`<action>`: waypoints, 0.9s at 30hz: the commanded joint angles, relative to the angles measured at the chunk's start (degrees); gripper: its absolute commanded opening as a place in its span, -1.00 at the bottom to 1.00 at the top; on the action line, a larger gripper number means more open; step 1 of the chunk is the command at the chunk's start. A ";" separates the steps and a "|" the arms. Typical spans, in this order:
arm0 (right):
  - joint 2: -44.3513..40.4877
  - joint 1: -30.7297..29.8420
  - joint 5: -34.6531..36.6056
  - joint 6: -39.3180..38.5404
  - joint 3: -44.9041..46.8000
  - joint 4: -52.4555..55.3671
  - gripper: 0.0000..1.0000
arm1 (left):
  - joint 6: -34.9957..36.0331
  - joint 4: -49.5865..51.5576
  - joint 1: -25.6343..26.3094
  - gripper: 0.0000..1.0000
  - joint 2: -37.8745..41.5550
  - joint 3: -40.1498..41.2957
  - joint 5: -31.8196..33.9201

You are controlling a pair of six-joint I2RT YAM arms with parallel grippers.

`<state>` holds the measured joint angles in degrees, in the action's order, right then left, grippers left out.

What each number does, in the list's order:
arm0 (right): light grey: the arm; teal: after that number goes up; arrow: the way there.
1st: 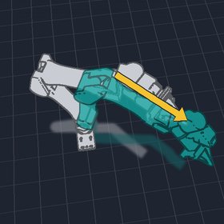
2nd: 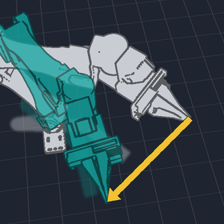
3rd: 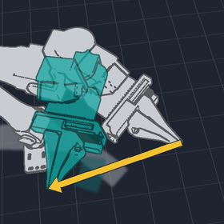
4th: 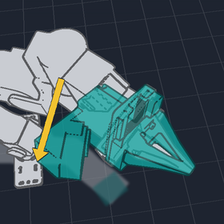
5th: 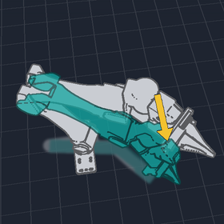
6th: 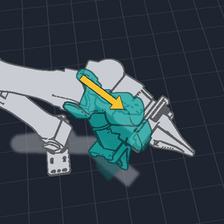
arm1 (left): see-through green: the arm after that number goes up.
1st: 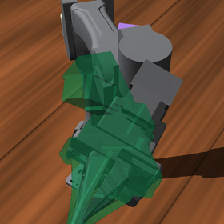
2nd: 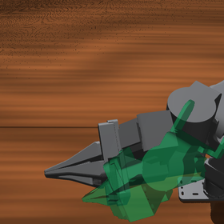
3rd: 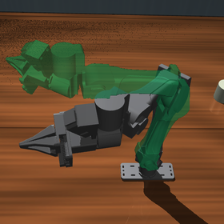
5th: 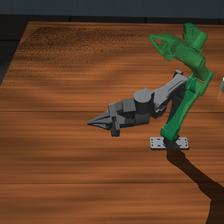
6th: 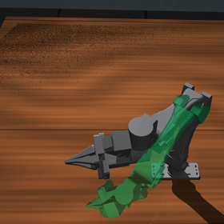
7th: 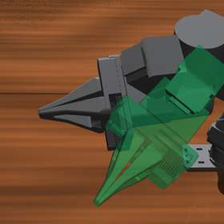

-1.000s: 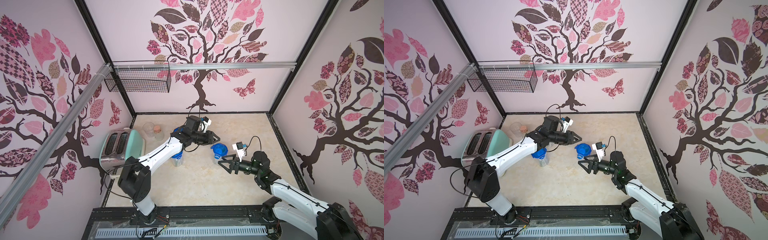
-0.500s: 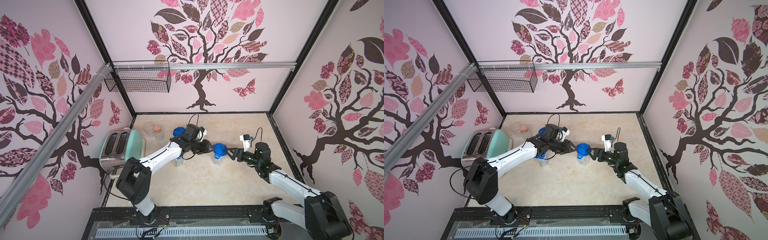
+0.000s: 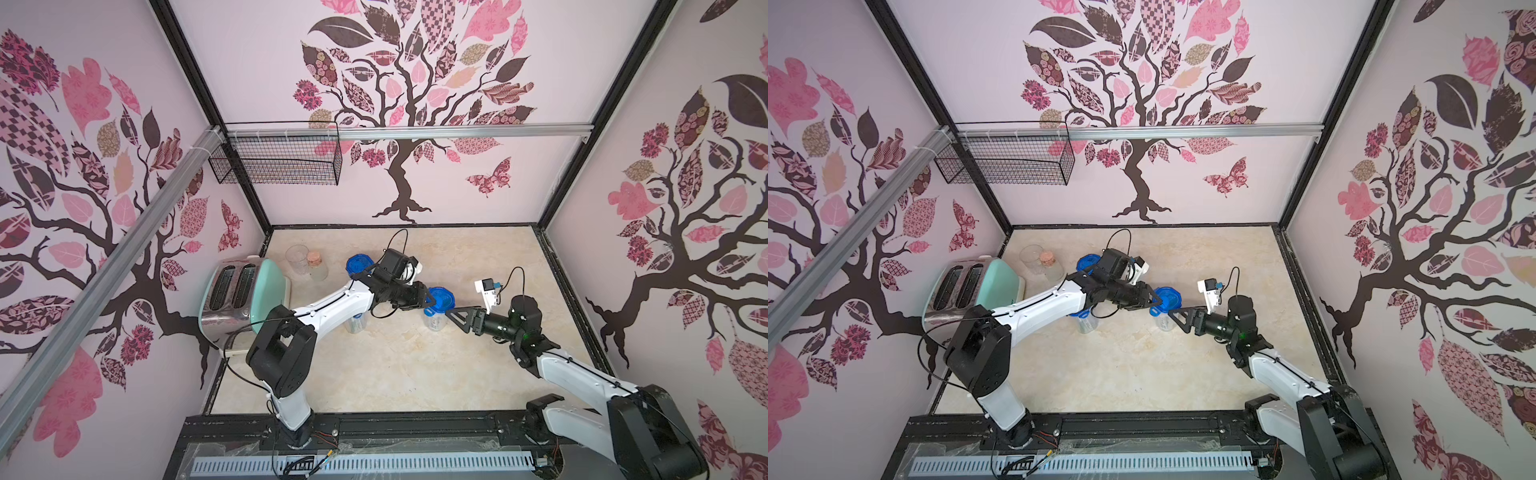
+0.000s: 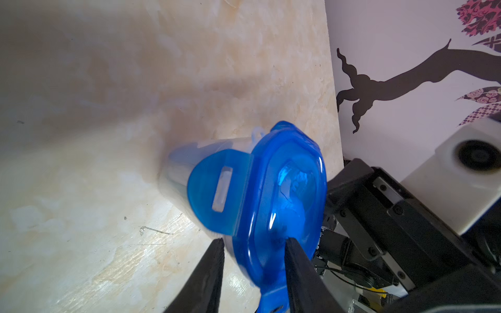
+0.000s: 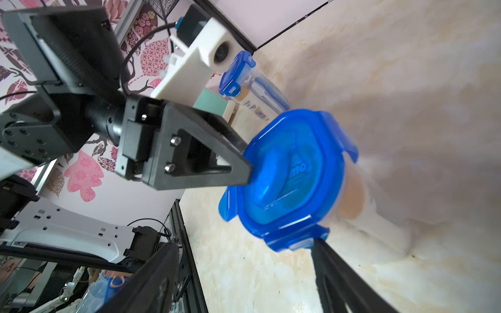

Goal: Take out toiletry kits
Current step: Adjust the container at the center of the board.

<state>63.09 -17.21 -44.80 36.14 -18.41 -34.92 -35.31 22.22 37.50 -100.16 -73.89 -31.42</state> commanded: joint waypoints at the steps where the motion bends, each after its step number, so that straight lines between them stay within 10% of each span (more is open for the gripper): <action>1: -1.21 -3.95 -3.06 -1.19 -0.39 -2.14 0.59 | 1.73 -0.79 0.63 -0.22 -2.44 -1.40 -1.34; 27: -1.69 -4.93 -0.88 -2.04 0.40 1.42 0.65 | 1.69 1.70 -2.31 -0.23 5.30 -0.73 -0.09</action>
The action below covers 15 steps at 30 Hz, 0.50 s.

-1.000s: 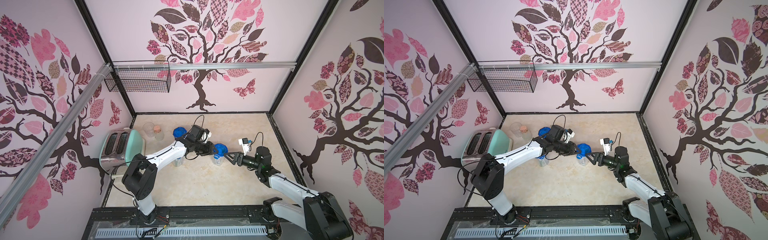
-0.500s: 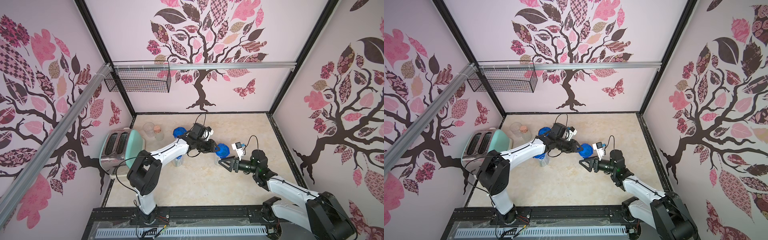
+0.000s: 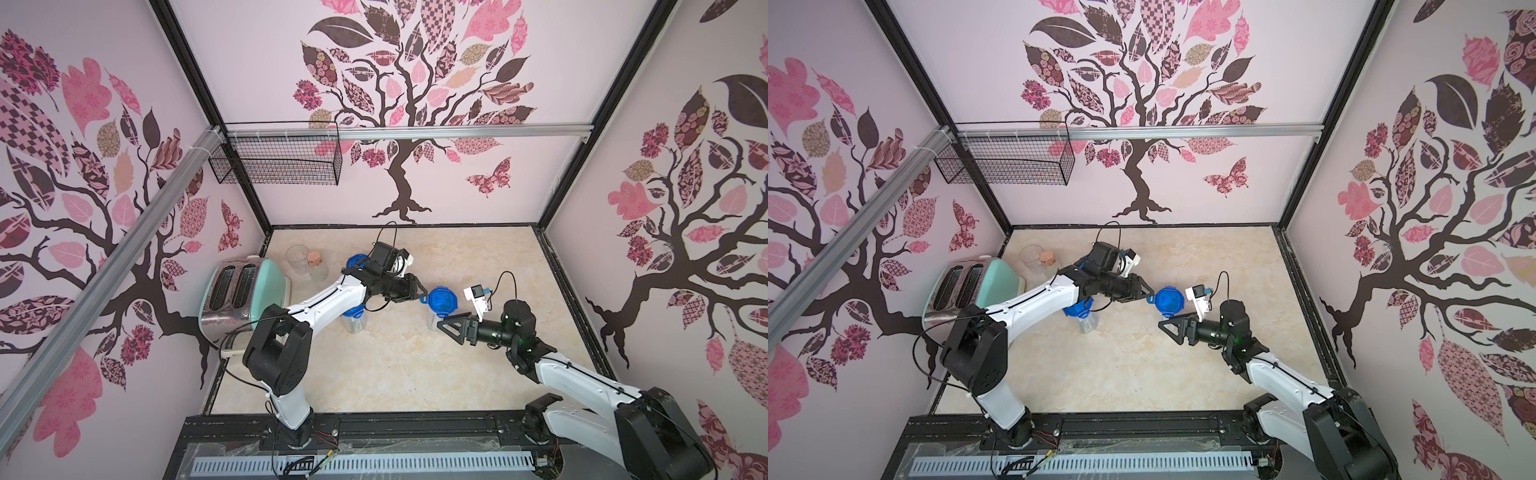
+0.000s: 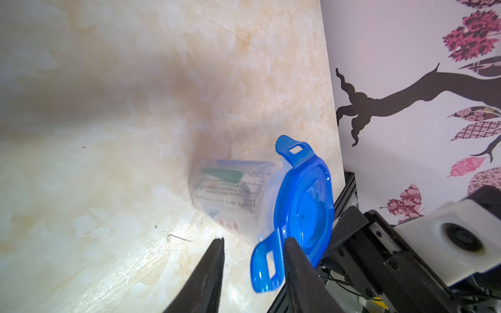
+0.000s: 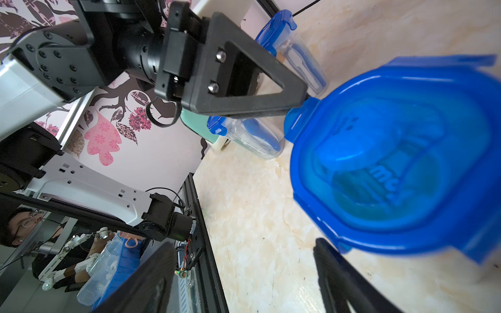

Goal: Take out toiletry kits
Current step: Adjust the container at the center of the board, then unfasten the latch on the container.

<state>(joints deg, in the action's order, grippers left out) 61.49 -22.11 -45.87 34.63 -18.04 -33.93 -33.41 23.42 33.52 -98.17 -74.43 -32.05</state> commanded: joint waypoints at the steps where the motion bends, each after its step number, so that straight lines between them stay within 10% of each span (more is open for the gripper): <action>1: 0.36 -0.04 -0.25 -0.38 0.07 -0.31 0.65 | -0.20 0.19 2.72 -0.23 4.01 -0.28 1.05; 15: 3.23 0.05 -0.29 -0.35 1.04 -5.78 0.60 | -1.53 -6.65 5.34 -0.49 -4.34 -5.05 -9.74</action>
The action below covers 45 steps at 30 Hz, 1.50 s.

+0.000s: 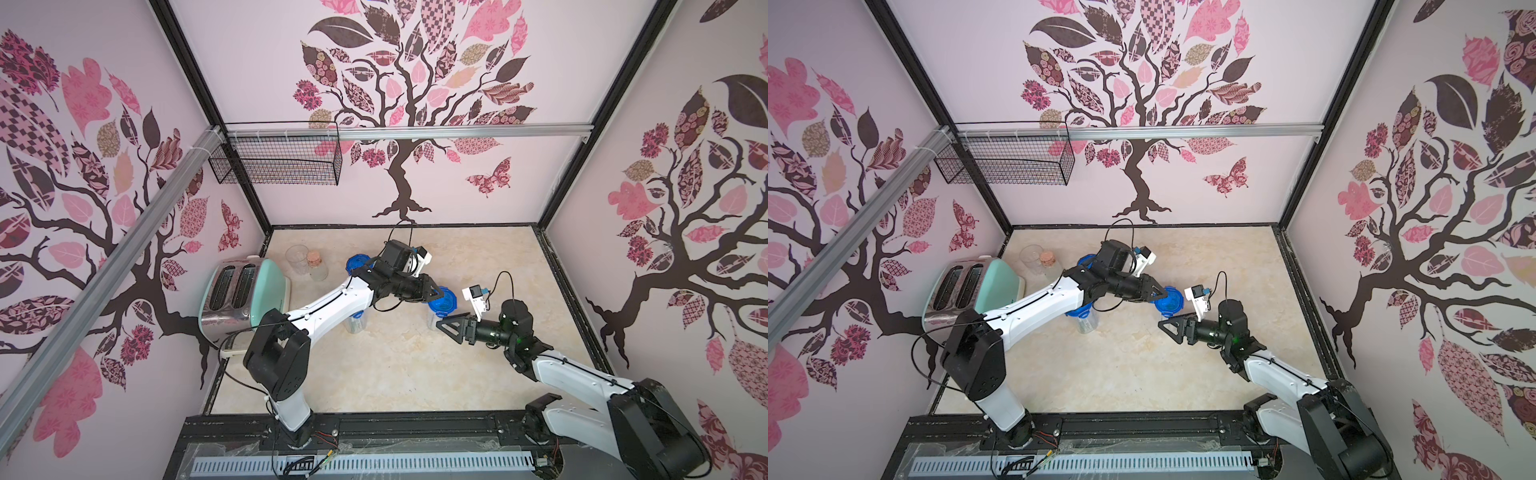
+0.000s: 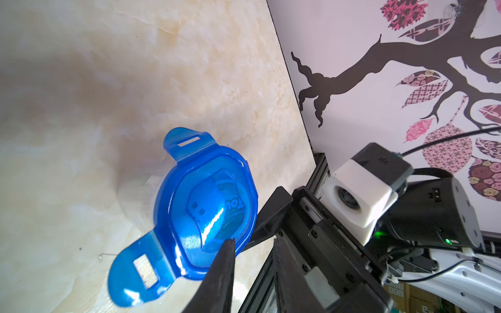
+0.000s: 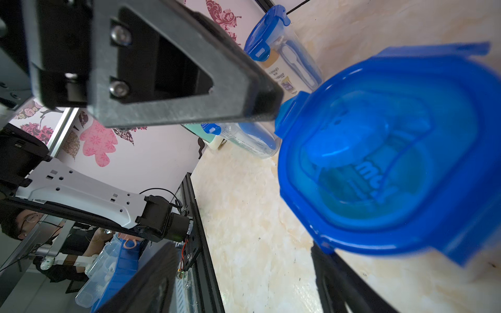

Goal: Take out toiletry kits
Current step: Unfasten the latch on the container.

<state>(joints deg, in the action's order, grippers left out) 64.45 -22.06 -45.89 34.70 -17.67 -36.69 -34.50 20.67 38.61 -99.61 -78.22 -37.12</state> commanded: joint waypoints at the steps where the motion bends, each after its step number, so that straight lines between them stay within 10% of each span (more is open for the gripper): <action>1: 0.60 0.01 -0.35 -0.29 0.73 -3.52 0.60 | -0.88 -4.46 0.24 -0.51 -3.70 -1.40 -5.32; 45: 9.03 0.00 -1.88 3.20 0.61 -19.14 0.58 | -3.29 -11.68 -0.64 -1.00 -12.97 1.13 -12.00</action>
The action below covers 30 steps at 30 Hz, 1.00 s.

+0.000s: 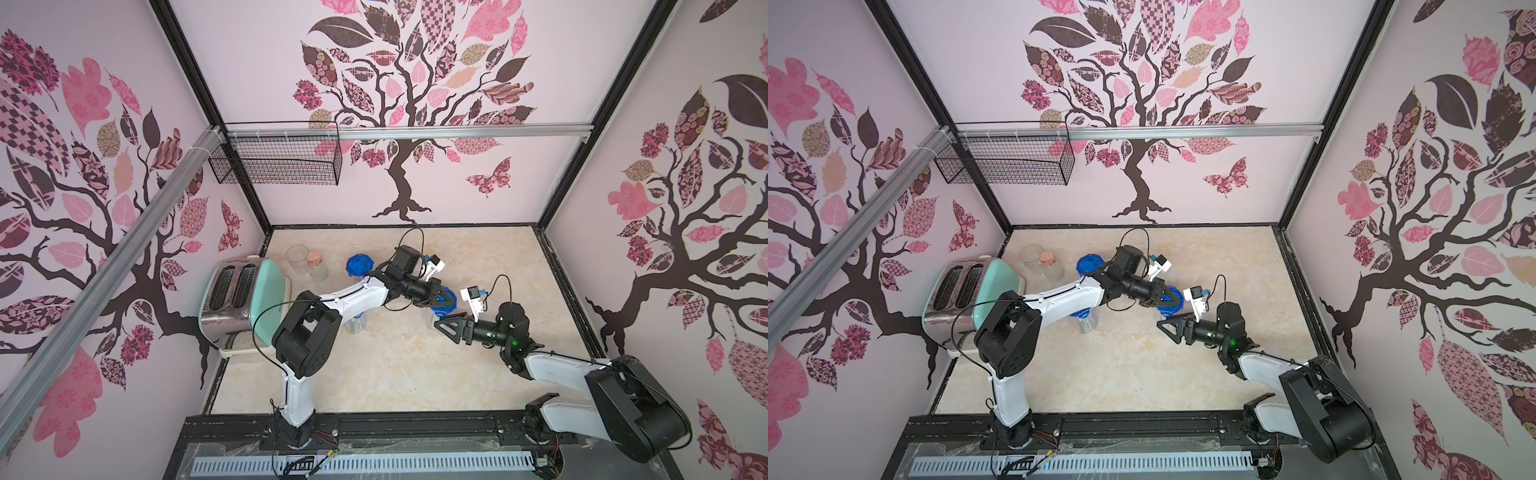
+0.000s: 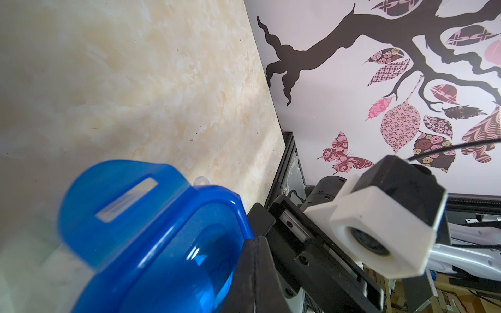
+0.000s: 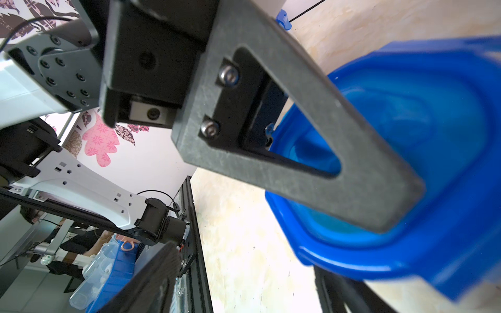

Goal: Take out toiletry kits
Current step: Unfasten the latch on the container.

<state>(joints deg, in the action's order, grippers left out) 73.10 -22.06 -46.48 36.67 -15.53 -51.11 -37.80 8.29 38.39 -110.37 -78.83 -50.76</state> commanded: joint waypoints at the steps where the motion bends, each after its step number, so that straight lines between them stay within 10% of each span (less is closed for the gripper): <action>1: 0.45 0.00 -1.80 1.60 -1.44 -5.80 0.59 | 0.00 0.65 -0.42 -1.00 -2.37 1.97 1.72; 30: 0.77 -2.19 -7.30 0.07 -0.03 -16.19 0.57 | -0.10 -0.92 -0.27 -1.00 -4.16 5.51 3.52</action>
<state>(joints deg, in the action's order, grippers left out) 74.74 -22.72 -48.01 38.57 -14.28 -56.84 -39.22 2.15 38.24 -110.74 -76.03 -52.64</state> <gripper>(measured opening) 0.784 0.043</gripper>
